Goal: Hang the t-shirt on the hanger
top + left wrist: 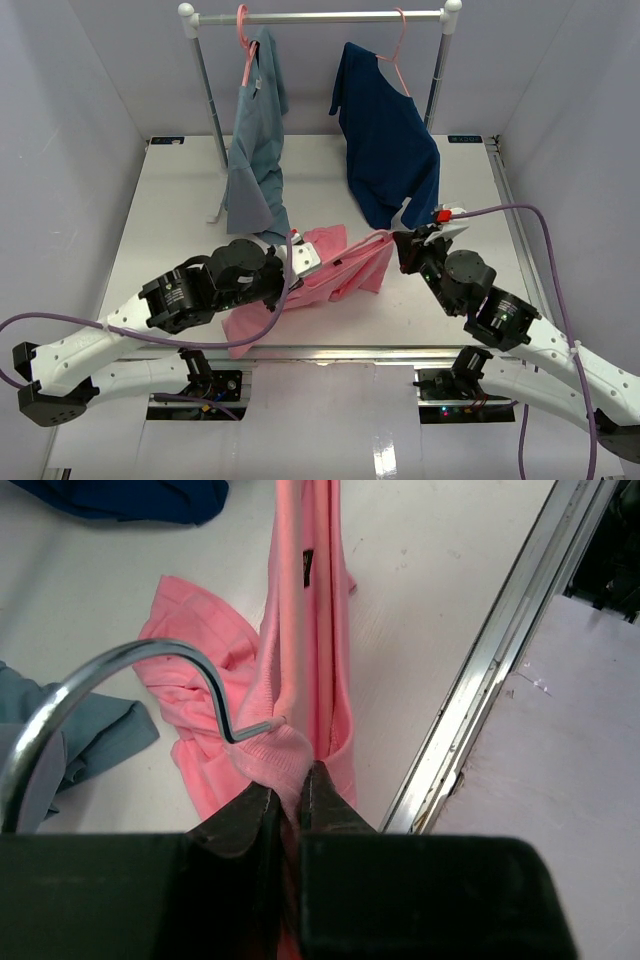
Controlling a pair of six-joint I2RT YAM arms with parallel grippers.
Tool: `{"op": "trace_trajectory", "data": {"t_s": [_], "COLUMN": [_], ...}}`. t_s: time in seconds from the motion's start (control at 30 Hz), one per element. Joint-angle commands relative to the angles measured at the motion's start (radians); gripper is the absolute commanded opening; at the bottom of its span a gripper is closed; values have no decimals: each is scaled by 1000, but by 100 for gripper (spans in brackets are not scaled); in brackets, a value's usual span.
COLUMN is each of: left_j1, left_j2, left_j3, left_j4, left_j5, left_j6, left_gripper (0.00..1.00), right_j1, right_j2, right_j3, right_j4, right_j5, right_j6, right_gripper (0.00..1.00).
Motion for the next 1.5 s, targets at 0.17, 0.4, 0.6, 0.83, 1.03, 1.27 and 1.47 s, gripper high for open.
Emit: {"op": "trace_trajectory", "data": {"t_s": [0.17,0.4,0.6,0.83,1.03,1.27,1.47], "left_j1": [-2,-2,-2,-2,-2,-2,-2], "left_j2": [44,156,195,149,133,131,112], "left_j3": [12,74,49,28,41,32,27], "left_j4": [-76,-42,21,65,59,71,86], "left_j5": [44,71,165,276,317,346,382], "left_j6": [33,44,49,55,53,57,65], "left_gripper": [0,0,0,0,0,0,0], "right_j1": [-9,-8,-8,-8,-8,-8,-8], "right_j2": [12,91,81,37,17,91,162], "right_j3": [193,283,248,235,280,274,242], "right_j4": [-65,-218,-300,-376,-343,-182,-36], "right_j5": [16,-408,-723,-759,-800,-932,-1006], "right_j6": [-180,-200,-198,-233,-260,-310,-303], "right_gripper": [8,8,8,28,46,48,49]}}
